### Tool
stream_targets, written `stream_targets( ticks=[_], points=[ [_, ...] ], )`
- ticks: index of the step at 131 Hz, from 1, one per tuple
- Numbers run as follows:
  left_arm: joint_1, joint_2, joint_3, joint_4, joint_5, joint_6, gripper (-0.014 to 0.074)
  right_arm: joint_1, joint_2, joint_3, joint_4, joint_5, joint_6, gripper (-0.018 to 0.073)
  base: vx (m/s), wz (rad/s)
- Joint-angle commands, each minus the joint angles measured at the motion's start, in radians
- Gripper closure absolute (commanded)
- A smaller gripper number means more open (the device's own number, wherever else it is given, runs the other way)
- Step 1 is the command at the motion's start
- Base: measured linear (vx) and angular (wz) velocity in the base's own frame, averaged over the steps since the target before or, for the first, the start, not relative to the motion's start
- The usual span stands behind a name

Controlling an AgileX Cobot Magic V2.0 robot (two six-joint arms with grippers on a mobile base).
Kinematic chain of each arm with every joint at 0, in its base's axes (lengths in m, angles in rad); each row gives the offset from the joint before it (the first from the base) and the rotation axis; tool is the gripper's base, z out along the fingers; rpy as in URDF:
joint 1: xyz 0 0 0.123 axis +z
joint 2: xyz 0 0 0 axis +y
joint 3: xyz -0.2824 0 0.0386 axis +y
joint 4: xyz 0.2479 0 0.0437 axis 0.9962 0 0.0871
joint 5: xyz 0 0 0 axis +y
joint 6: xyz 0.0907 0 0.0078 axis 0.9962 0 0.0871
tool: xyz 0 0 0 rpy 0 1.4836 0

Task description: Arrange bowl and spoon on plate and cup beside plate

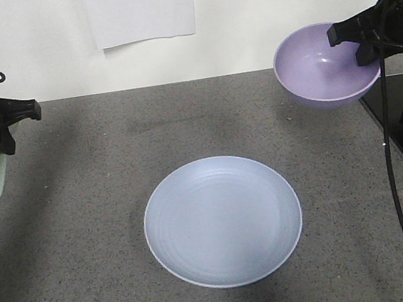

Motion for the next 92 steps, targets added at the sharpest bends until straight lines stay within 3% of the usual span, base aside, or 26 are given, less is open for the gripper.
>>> stream_targets(
  ticks=[1, 92],
  points=[
    [-0.006, -0.049, -0.026, -0.002, -0.025, 0.000, 0.0603, -0.001, -0.047, -0.027, 0.002, -0.051, -0.008, 0.0564, 0.00, 0.00],
    [-0.006, -0.049, -0.026, -0.002, -0.025, 0.000, 0.0603, -0.001, -0.047, -0.027, 0.002, -0.051, -0.008, 0.0564, 0.00, 0.00]
  ],
)
